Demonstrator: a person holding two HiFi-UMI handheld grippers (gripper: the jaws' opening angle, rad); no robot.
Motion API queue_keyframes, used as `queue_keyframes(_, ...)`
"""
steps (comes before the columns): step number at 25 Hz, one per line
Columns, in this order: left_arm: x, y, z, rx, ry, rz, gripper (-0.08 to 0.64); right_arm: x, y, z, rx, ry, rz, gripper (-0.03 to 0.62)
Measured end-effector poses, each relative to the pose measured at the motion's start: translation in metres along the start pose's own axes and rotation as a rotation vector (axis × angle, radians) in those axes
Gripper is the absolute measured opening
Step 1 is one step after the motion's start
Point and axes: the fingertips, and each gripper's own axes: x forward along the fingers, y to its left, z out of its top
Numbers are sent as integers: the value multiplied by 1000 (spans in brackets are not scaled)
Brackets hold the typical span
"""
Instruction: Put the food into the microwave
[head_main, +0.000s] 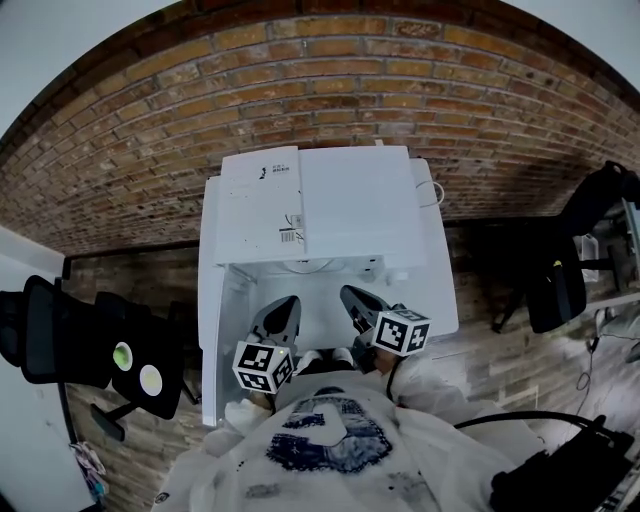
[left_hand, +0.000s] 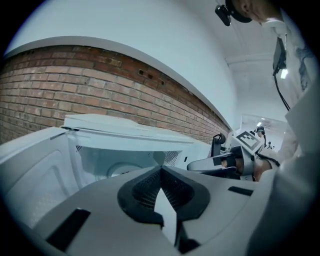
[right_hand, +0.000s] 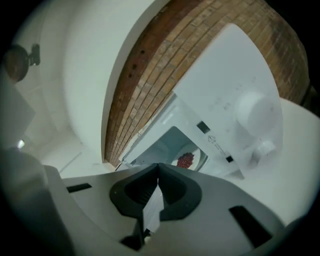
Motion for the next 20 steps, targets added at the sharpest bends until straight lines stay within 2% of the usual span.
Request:
queue_keyframes(5,-12,-5,34,75,-37,-5,8,-13,39,22,-258,-40,-49,15)
queue_keyframes(10,-22,-4,59,132,-56,8,8,-21,73,34,-433,-84,-96,14)
queue_keyframes(14,-28,0,68,158,-65,25,8,-23,88,41,-496,-110,-107,14)
queue_keyframes(20,-31,8,65,150,-67,36,8,-23,90,42,-511,-131,-121,14)
